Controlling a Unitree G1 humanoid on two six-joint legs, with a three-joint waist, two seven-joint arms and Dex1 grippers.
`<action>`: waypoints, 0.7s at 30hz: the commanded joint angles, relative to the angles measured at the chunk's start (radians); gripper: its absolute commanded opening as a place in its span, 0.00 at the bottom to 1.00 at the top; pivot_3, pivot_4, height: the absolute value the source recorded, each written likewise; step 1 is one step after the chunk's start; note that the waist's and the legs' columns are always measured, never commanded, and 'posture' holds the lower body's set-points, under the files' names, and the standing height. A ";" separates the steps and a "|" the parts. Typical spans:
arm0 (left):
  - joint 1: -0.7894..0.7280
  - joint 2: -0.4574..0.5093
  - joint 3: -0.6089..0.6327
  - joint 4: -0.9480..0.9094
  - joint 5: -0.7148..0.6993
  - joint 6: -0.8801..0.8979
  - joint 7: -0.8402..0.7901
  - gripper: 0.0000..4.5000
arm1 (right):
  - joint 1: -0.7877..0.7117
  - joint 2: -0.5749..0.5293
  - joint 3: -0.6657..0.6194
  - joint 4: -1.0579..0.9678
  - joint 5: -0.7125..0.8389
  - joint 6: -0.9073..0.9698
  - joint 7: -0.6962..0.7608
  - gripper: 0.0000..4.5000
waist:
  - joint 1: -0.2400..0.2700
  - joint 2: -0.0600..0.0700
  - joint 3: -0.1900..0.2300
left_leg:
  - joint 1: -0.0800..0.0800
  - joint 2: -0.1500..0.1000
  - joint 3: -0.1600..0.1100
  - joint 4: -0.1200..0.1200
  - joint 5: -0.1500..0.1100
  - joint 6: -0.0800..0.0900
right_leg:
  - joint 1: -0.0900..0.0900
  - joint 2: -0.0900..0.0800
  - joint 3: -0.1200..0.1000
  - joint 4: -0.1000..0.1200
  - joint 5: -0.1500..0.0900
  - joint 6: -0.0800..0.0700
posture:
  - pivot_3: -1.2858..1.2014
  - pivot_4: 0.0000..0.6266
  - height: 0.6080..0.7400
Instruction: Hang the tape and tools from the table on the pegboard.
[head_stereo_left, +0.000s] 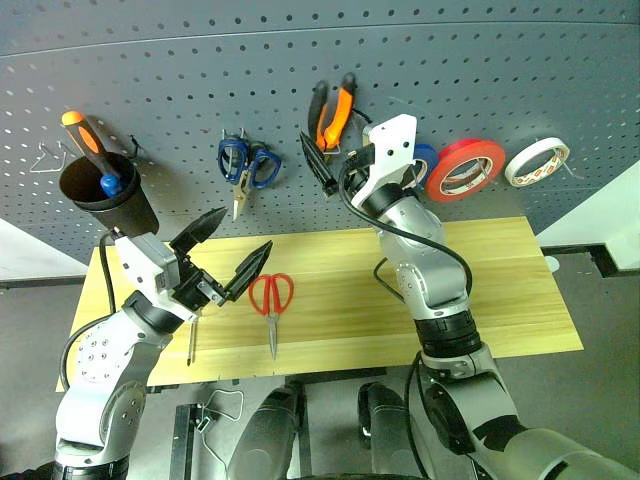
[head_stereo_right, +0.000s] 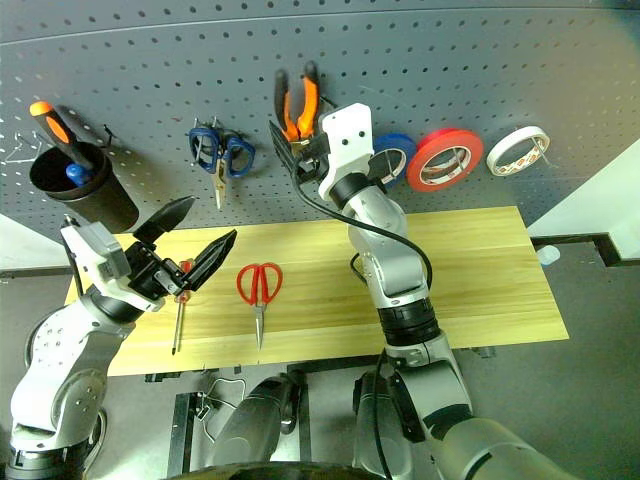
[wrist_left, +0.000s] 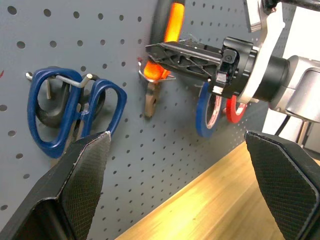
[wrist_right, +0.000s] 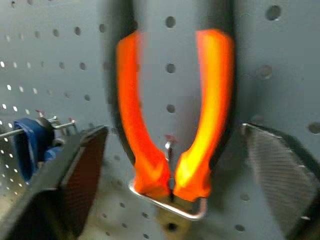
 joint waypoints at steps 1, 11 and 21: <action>-0.003 0.001 0.003 -0.013 0.001 -0.016 -0.006 1.00 | -0.029 -0.006 -0.023 -0.048 -0.008 0.004 -0.022 0.99 | 0.000 0.000 0.000 | 0.000 0.000 0.000 0.000 0.001 0.000 | 0.000 0.000 0.000 0.000 0.000 0.000 | 0.57 0.46 0.89; 0.193 0.046 -0.023 -0.040 -0.022 -0.014 -0.132 1.00 | 0.047 -0.039 -0.002 -0.136 0.003 0.047 0.019 0.99 | 0.001 0.000 0.000 | 0.000 0.001 -0.001 -0.004 0.001 0.000 | 0.000 0.000 -0.001 -0.006 0.001 0.000 | 0.56 0.46 0.89; 0.353 -0.022 -0.036 -0.004 -0.051 -0.022 -0.166 1.00 | 0.130 -0.078 0.002 -0.192 0.013 0.070 0.060 0.99 | 0.002 0.000 0.000 | -0.002 0.001 -0.001 -0.006 0.000 0.003 | 0.001 0.000 -0.001 -0.012 0.001 0.000 | 0.57 0.45 0.89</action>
